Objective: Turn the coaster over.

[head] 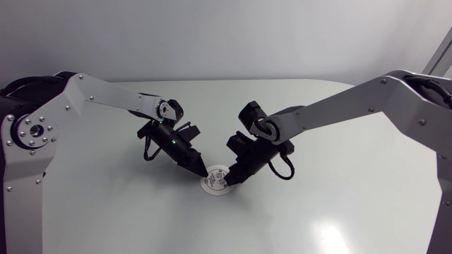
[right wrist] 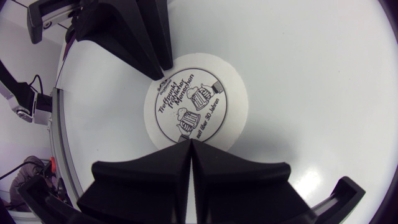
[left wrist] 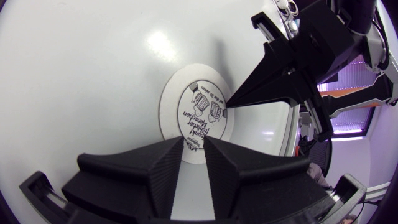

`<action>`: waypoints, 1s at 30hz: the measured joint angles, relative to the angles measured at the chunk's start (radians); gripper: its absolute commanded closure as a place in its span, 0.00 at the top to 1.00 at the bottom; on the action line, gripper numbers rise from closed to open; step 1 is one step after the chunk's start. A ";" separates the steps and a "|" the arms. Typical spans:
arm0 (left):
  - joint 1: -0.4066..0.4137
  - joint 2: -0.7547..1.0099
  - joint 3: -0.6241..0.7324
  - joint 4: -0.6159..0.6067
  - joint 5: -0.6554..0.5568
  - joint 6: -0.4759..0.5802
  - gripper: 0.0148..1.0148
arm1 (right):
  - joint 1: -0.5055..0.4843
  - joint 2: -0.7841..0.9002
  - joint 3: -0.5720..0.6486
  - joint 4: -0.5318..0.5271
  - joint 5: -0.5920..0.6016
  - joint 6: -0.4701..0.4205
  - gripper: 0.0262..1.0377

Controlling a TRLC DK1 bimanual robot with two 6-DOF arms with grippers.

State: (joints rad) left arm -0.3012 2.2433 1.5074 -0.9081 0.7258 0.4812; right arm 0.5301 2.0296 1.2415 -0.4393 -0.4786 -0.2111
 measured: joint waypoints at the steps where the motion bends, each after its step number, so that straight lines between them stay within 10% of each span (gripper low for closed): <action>1: -0.001 0.006 0.002 0.000 -0.002 0.000 0.24 | 0.000 0.000 0.000 0.000 0.000 0.000 0.02; 20: -0.018 0.096 0.160 -0.011 -0.004 -0.031 0.23 | 0.059 -0.006 0.000 -0.005 0.007 0.001 0.02; 30: 0.035 0.039 0.107 -0.011 -0.019 -0.026 0.23 | -0.063 -0.082 0.038 -0.060 0.007 -0.032 0.02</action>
State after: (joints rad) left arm -0.2657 2.2822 1.6146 -0.9195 0.7071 0.4553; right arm 0.4675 1.9480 1.2797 -0.4992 -0.4713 -0.2436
